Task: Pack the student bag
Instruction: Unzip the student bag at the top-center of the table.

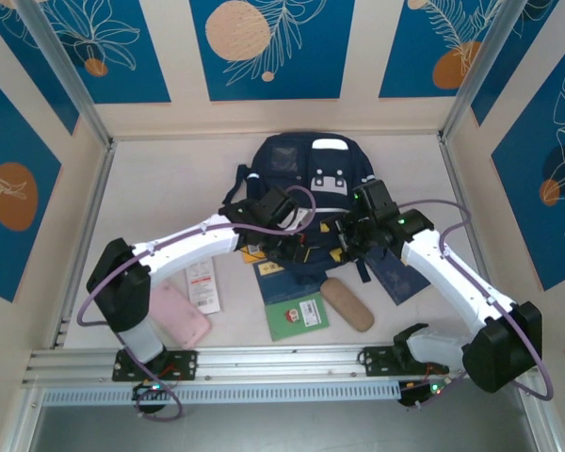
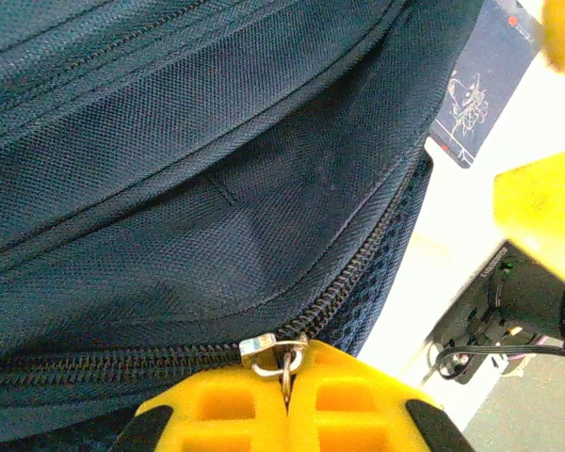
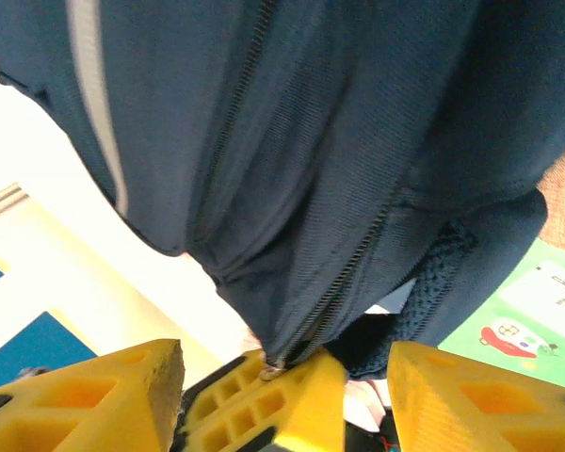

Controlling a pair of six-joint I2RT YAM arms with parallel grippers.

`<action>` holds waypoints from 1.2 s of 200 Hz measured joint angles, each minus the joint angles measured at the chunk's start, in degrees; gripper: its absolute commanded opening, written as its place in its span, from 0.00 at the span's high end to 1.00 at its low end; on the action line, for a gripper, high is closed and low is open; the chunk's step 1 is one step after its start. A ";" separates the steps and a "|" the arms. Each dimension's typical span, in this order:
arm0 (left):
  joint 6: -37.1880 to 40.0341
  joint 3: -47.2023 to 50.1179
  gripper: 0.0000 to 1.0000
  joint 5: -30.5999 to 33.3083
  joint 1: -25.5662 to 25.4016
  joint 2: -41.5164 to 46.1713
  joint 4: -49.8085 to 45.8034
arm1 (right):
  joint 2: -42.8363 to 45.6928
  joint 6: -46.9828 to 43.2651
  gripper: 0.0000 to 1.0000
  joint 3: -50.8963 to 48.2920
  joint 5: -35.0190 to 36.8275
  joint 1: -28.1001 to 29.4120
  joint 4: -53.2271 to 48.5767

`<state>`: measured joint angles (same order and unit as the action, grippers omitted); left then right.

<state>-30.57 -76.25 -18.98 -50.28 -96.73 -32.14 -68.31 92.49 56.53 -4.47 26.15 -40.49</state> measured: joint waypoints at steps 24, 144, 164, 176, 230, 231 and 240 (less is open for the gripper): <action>-0.61 -0.02 1.00 0.20 -0.28 0.00 0.24 | -0.92 2.69 0.41 -1.97 -0.35 1.40 1.03; -0.44 -0.76 1.00 2.36 -2.08 -0.66 0.57 | -8.50 5.03 1.00 -2.71 1.07 2.29 4.55; 0.09 -1.01 1.00 2.99 -2.21 -0.66 -0.11 | -8.17 5.01 1.00 -3.04 1.07 2.12 4.92; 0.74 -1.07 1.00 3.19 -2.23 -0.66 -0.09 | -7.80 4.96 1.00 -3.08 1.05 1.75 4.92; 2.82 -1.07 1.00 3.13 -1.90 -0.63 -0.09 | -5.29 3.15 1.00 -4.44 0.90 -0.04 4.96; 2.86 -1.07 1.00 3.13 -1.88 -0.63 -0.09 | -5.27 3.04 1.00 -4.48 0.90 -0.07 4.96; 3.10 -1.03 1.00 3.08 -1.64 -0.59 -0.17 | -5.14 2.82 1.00 -4.63 0.90 -0.11 4.98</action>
<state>-27.46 -77.28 -15.90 -51.92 -97.32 -32.32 -73.45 95.31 51.90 -3.57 26.04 -35.51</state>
